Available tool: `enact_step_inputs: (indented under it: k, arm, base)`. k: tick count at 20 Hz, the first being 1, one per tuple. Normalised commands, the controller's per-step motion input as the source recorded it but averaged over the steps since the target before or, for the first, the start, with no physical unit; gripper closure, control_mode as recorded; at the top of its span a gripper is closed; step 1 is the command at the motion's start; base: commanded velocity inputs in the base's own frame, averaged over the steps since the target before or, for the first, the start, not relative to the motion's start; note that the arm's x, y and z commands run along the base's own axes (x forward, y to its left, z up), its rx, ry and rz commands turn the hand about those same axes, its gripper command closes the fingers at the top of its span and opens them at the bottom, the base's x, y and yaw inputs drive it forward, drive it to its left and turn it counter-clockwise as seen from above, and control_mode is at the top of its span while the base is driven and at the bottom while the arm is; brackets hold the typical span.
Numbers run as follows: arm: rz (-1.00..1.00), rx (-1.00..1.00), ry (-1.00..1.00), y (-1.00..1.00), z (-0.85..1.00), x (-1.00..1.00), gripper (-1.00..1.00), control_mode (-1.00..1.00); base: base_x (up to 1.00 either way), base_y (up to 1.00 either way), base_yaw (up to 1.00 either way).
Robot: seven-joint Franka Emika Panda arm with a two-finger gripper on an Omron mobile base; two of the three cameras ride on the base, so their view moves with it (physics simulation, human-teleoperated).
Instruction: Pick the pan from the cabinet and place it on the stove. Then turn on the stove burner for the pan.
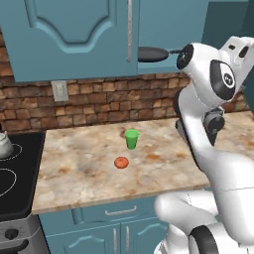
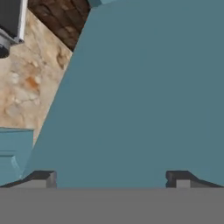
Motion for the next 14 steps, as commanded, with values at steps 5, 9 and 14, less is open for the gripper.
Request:
enact_step_inputs:
  k: [5,9,14]
  arm:
    - [-0.04,0.14,0.07,-1.0,0.0,-0.14,-1.0,-1.0]
    - [-0.02,0.14,0.05,-1.0,-0.16,-0.08,-1.0,-1.0]
    - [-0.03,0.07,0.03,-0.56,-0.07,-0.02,-1.0,-1.0]
  base:
    - [0.0,0.0,0.0]
    - [0.0,0.0,0.0]
    - [0.0,0.0,0.0]
